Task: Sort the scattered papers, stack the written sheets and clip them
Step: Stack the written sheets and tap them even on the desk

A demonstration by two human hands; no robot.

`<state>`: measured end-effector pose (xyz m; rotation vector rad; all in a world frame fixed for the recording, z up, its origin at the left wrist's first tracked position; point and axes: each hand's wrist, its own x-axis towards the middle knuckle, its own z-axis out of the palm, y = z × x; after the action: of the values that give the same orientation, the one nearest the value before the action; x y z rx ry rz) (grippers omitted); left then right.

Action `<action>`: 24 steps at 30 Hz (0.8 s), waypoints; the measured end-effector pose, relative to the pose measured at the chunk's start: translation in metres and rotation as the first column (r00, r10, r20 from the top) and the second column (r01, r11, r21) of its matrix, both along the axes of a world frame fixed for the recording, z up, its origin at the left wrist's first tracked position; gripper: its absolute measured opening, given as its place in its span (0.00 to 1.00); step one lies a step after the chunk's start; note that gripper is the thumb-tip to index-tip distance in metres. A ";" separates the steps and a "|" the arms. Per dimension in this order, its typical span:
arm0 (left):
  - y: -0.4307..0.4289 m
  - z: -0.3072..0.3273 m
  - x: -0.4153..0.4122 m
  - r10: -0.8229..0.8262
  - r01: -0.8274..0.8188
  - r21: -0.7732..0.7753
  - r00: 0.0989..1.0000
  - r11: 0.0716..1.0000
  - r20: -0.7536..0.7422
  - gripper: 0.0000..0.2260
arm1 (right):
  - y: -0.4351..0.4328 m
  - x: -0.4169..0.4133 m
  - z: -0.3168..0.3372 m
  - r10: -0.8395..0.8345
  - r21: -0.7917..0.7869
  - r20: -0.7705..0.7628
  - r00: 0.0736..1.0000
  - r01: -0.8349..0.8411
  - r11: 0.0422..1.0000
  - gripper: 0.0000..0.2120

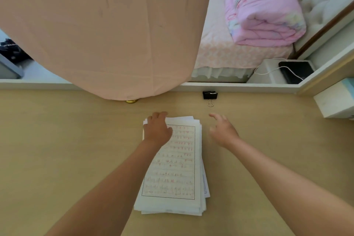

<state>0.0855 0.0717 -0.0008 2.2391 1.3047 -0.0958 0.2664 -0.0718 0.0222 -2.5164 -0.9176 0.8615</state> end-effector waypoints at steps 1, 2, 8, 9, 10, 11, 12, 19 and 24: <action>0.002 -0.003 0.007 0.006 -0.007 -0.005 0.996 1.000 -0.093 0.31 | 0.007 0.003 0.001 0.067 -0.027 -0.015 0.998 -0.068 0.997 0.29; 0.005 -0.006 0.009 0.054 -0.060 -0.024 0.984 0.998 -0.171 0.35 | 0.013 0.004 -0.001 0.125 -0.059 -0.044 0.991 -0.128 0.990 0.30; 0.011 -0.019 -0.005 0.455 -0.513 -0.221 0.850 0.829 -0.265 0.37 | 0.046 -0.029 -0.037 -0.299 -0.282 -0.260 0.918 0.224 0.933 0.24; 0.011 -0.022 -0.006 0.483 -0.537 -0.237 0.839 0.810 -0.250 0.36 | 0.049 -0.035 -0.039 -0.362 -0.271 -0.260 0.895 0.292 0.917 0.17; 0.011 -0.023 -0.008 0.515 -0.565 -0.258 0.823 0.784 -0.238 0.35 | 0.049 -0.039 -0.041 -0.417 -0.256 -0.268 0.868 0.354 0.900 0.11; 0.012 -0.024 -0.011 0.550 -0.595 -0.289 0.803 0.750 -0.227 0.33 | 0.048 -0.041 -0.045 -0.456 -0.237 -0.276 0.846 0.400 0.885 0.07; 0.015 -0.026 -0.015 0.592 -0.623 -0.334 0.780 0.707 -0.204 0.31 | 0.046 -0.042 -0.047 -0.475 -0.217 -0.281 0.834 0.427 0.878 0.06; 0.031 -0.015 -0.034 0.718 -0.574 -0.671 0.691 0.470 -0.088 0.16 | 0.039 -0.049 -0.051 -0.510 -0.196 -0.323 0.797 0.471 0.860 0.07; 0.038 -0.045 -0.041 0.727 -0.574 -0.694 0.678 0.435 -0.106 0.29 | 0.043 -0.057 -0.059 -0.496 -0.252 -0.250 0.832 0.438 0.863 0.14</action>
<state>0.0442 0.1099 -0.0458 0.9668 1.5972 -0.0338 0.2096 -0.0290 -0.0369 -2.4838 -0.1038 1.1588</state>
